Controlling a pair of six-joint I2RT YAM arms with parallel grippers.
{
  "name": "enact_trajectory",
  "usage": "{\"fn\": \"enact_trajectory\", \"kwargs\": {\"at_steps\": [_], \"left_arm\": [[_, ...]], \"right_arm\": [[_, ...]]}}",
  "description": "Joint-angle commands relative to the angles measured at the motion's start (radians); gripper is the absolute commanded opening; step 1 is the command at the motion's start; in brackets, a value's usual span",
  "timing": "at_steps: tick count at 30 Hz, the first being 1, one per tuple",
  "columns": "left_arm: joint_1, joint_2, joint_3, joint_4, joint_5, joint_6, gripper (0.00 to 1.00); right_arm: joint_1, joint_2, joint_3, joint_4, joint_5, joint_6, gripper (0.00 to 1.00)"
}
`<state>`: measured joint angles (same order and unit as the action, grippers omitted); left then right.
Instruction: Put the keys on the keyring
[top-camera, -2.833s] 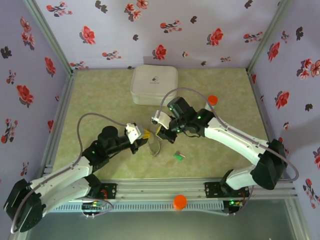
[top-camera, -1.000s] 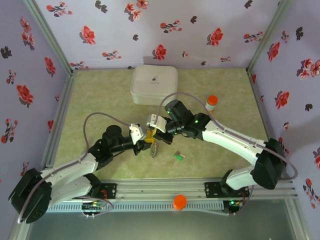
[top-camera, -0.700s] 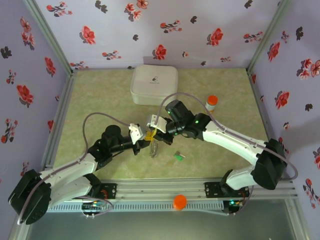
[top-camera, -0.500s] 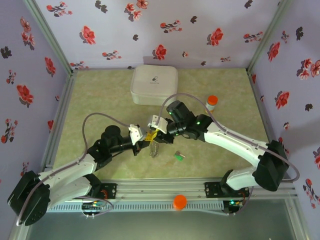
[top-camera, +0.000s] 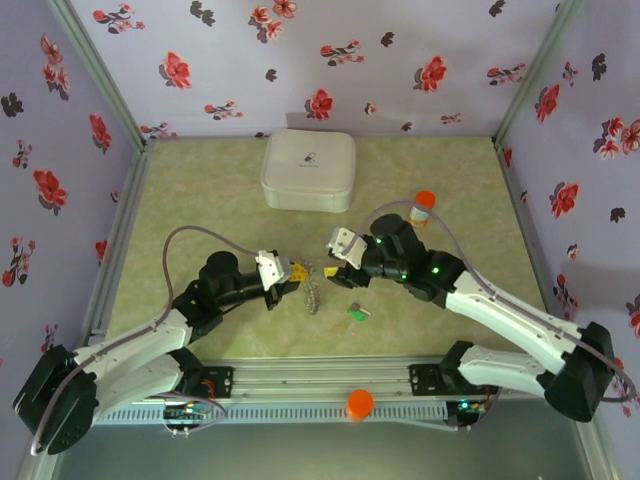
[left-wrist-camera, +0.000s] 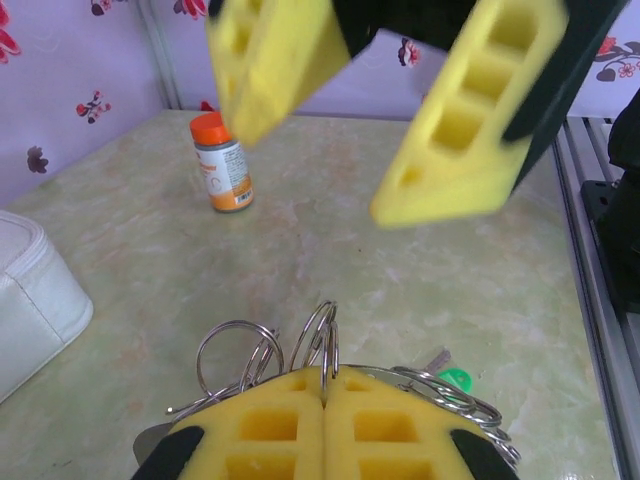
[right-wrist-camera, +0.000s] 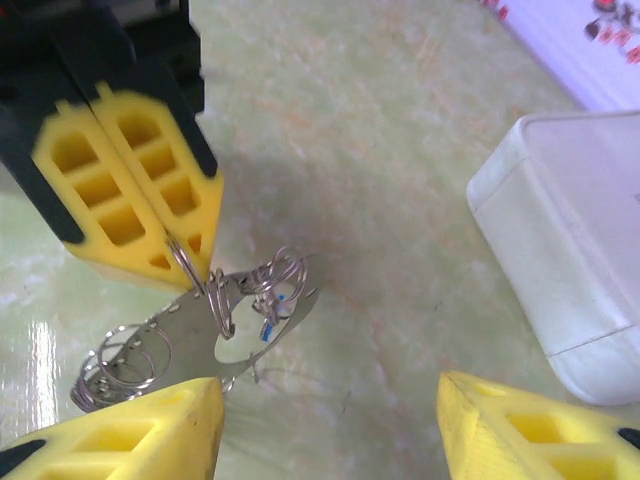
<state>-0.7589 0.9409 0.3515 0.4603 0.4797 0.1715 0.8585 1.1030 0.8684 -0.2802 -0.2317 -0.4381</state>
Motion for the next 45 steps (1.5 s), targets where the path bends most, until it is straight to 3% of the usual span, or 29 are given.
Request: {"fn": "enact_trajectory", "kwargs": {"at_steps": [1,10,22,29,33,39,45], "left_arm": [[0.0,-0.01,-0.019,0.069,0.011,0.035,0.0],[0.0,-0.01,-0.015,0.064,0.02,0.067,0.0],[-0.002,-0.02,0.02,-0.044,0.035,0.145,0.0],[-0.01,-0.033,0.058,-0.135,-0.029,0.248,0.0],[-0.022,-0.042,0.092,-0.18,-0.078,0.311,0.0],[-0.039,-0.059,0.163,-0.285,-0.118,0.393,0.0],[-0.049,-0.07,0.222,-0.39,-0.131,0.425,0.0]], "right_arm": [[0.022,0.046,-0.02,0.06,0.021,-0.009,0.58],[0.016,0.134,-0.016,0.172,-0.048,0.019,0.58],[-0.032,0.208,0.059,0.289,0.053,-0.019,0.54],[-0.065,0.125,0.005,0.237,-0.043,0.006,0.54],[-0.072,0.024,-0.037,0.129,-0.106,-0.057,0.53],[-0.015,-0.007,-0.032,0.065,-0.212,-0.2,0.33],[0.026,0.052,-0.045,0.216,-0.189,-0.211,0.27]]}}
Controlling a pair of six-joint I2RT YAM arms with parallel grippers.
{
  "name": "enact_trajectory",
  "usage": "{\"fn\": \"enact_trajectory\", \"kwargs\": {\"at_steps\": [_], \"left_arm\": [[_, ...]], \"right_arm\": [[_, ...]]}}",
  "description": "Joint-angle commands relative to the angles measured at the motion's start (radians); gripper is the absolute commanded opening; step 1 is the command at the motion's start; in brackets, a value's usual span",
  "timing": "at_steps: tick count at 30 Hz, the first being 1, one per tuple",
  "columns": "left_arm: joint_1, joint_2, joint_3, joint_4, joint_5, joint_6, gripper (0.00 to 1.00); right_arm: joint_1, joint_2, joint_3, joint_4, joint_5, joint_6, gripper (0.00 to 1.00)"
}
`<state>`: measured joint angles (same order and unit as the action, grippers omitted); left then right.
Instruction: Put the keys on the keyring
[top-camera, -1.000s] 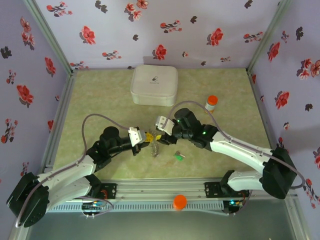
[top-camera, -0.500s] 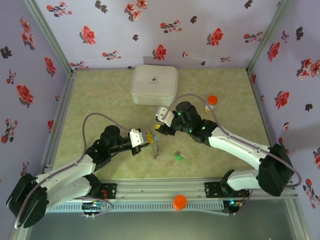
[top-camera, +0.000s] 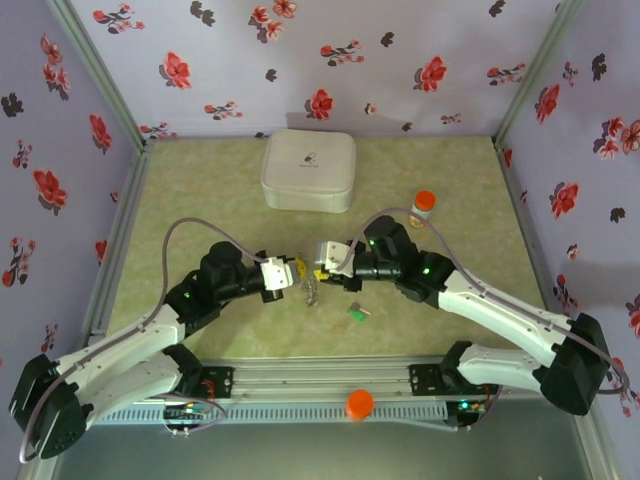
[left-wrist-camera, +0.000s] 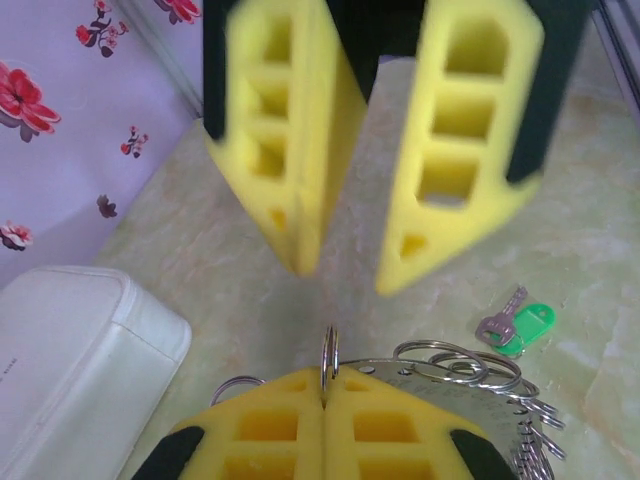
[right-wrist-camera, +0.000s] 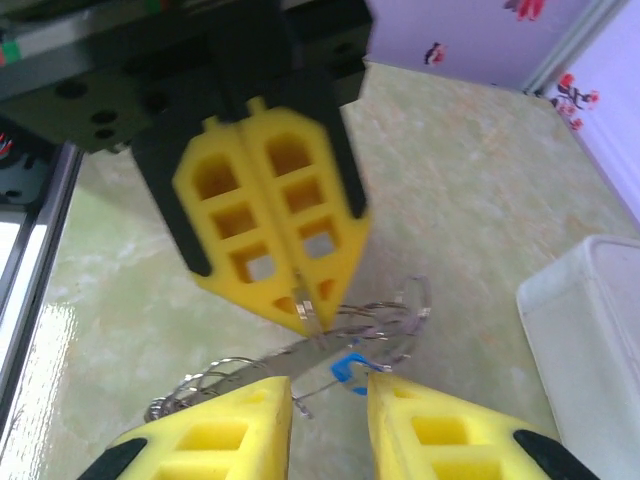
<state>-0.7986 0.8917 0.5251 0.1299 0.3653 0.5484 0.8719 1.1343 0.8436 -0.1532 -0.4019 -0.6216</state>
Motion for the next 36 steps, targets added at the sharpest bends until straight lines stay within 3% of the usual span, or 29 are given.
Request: {"fn": "enact_trajectory", "kwargs": {"at_steps": [1,18,31,36], "left_arm": [[-0.011,-0.022,0.052,-0.07,-0.015,0.049,0.0],[-0.017,0.004,0.093,-0.13,-0.002,0.085,0.0],[-0.017,0.019,0.09,-0.13,0.019,0.06,0.0],[-0.018,0.028,0.093,-0.109,0.021,0.053,0.0]], "right_arm": [[0.013,0.024,-0.026,0.122,-0.013,-0.012,0.26],[0.032,0.047,-0.056,0.125,-0.053,0.002,0.26],[0.051,0.088,-0.064,0.192,-0.071,0.024,0.13],[0.056,0.1,-0.08,0.239,-0.083,0.054,0.0]]}}
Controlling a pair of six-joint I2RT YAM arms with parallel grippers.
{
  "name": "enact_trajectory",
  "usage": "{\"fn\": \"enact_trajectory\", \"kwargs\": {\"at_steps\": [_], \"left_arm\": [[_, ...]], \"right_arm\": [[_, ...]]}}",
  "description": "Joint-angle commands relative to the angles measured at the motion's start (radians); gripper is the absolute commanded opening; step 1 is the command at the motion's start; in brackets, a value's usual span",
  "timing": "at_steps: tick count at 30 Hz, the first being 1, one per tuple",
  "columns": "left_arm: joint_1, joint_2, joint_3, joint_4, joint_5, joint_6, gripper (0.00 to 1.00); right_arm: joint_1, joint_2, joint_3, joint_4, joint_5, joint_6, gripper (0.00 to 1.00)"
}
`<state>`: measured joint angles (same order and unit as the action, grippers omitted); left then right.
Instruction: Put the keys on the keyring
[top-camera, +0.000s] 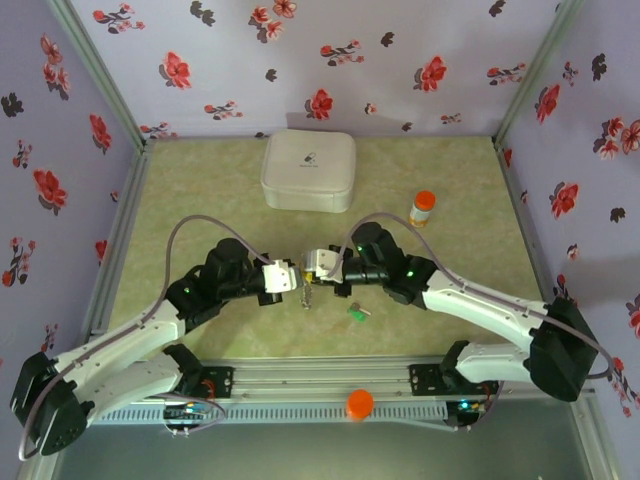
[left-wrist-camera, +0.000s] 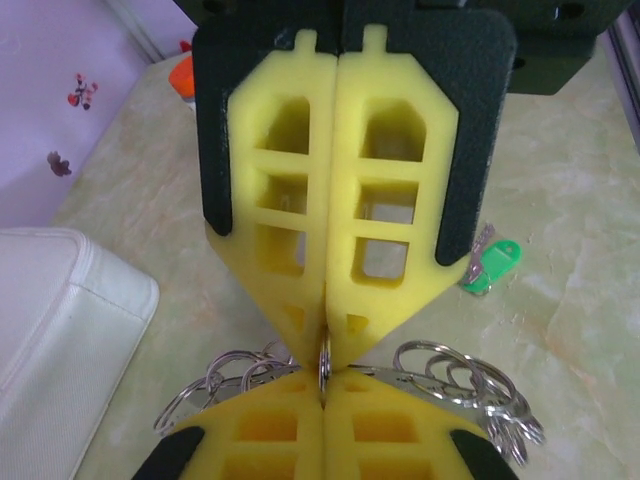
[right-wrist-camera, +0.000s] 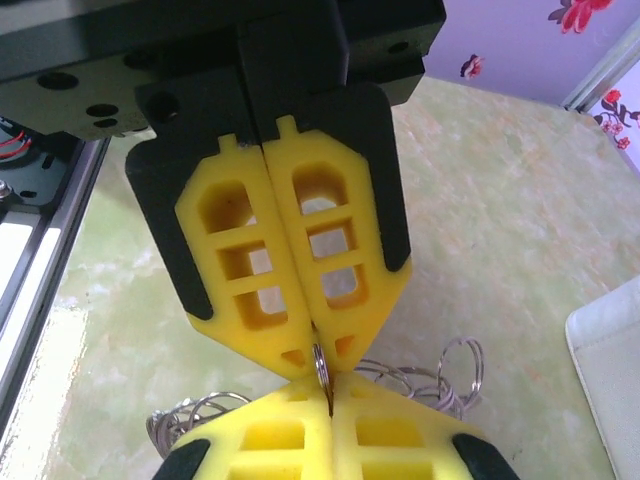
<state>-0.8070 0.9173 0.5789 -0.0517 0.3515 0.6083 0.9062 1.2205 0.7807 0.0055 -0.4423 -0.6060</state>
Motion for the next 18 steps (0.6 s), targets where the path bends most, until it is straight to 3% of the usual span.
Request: {"fn": "enact_trajectory", "kwargs": {"at_steps": [1,4,5,8,14,18], "left_arm": [[-0.009,0.001,0.035,0.08,0.032,-0.011,0.05],[0.014,-0.027,-0.025,0.175,0.001,-0.091,0.42],[0.038,-0.044,-0.067,0.226,0.017,-0.13,0.45],[0.09,-0.093,-0.138,0.282,0.059,-0.204,0.46],[0.098,-0.179,-0.223,0.325,0.064,-0.281,0.39],[0.098,-0.175,-0.307,0.485,0.097,-0.375,0.34]], "right_arm": [[0.021,0.01,-0.028,0.094,-0.04,0.04,0.0],[0.016,0.002,-0.068,0.147,-0.028,0.044,0.0],[0.009,0.002,-0.085,0.176,-0.029,0.051,0.0],[-0.015,0.001,-0.106,0.23,-0.068,0.091,0.0],[-0.054,-0.007,-0.129,0.282,-0.148,0.14,0.0],[-0.067,-0.003,-0.15,0.333,-0.176,0.168,0.0]]}}
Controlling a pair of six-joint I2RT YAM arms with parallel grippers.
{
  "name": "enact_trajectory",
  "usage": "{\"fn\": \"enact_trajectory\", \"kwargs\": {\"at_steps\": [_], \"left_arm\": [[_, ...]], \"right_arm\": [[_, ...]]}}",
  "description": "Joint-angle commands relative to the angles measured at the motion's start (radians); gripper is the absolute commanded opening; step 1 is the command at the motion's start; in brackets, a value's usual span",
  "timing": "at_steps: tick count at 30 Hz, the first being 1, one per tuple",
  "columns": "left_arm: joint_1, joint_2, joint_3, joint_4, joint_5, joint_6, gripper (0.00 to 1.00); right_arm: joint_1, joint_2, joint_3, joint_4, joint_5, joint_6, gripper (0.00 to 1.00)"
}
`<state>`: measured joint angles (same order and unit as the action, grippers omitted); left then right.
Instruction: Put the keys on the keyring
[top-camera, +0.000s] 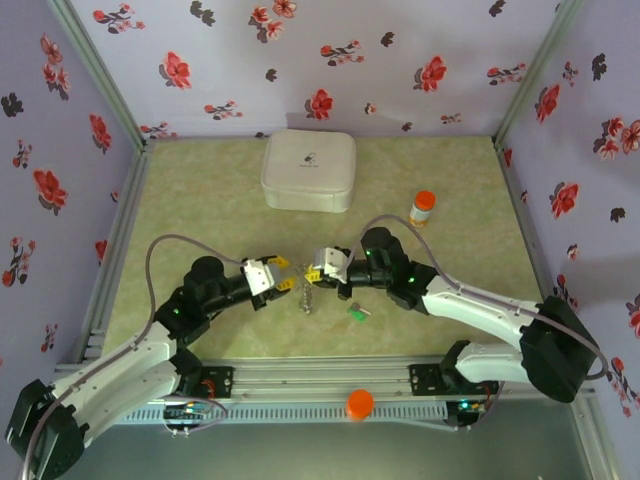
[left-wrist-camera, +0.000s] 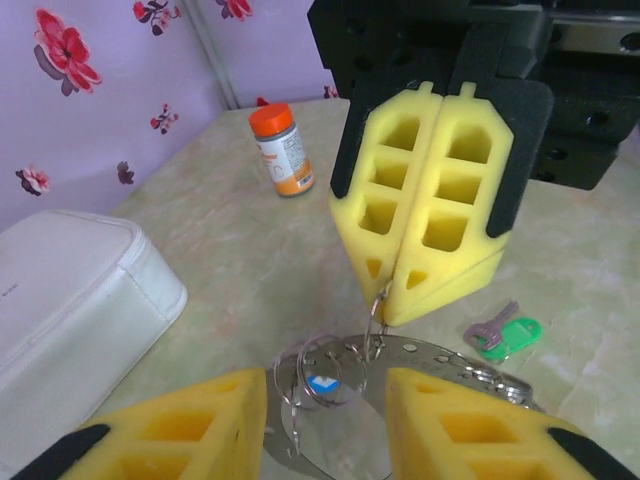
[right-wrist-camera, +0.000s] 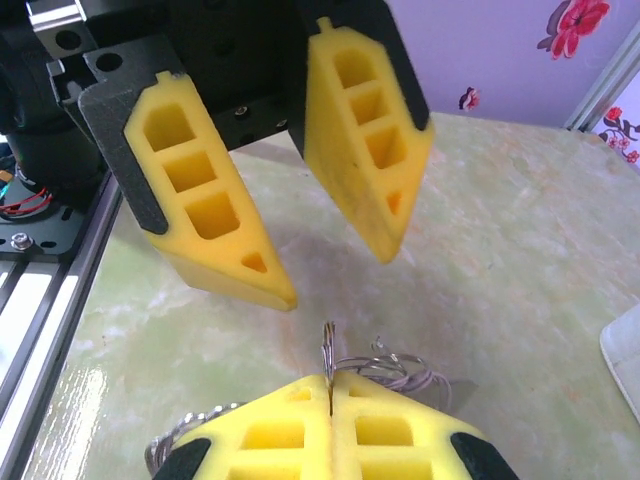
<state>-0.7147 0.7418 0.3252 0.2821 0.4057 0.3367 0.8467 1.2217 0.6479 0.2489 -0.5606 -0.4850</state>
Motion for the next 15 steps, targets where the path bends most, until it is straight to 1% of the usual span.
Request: {"fn": "enact_trajectory", "kwargs": {"at_steps": [1,3,10,15], "left_arm": [[0.006,0.008,-0.077,0.203,0.051,-0.122,0.33],[0.006,0.025,-0.109,0.287,0.067,-0.16,0.31],[0.005,0.057,-0.111,0.304,0.082,-0.165,0.32],[0.004,0.078,-0.102,0.32,0.095,-0.163,0.26]], "right_arm": [[-0.008,-0.002,-0.018,0.093,-0.059,0.052,0.0],[-0.008,-0.003,-0.019,0.098,-0.065,0.057,0.0],[-0.009,0.007,-0.013,0.098,-0.1,0.064,0.0],[-0.008,0.011,-0.005,0.073,-0.106,0.052,0.0]]}}
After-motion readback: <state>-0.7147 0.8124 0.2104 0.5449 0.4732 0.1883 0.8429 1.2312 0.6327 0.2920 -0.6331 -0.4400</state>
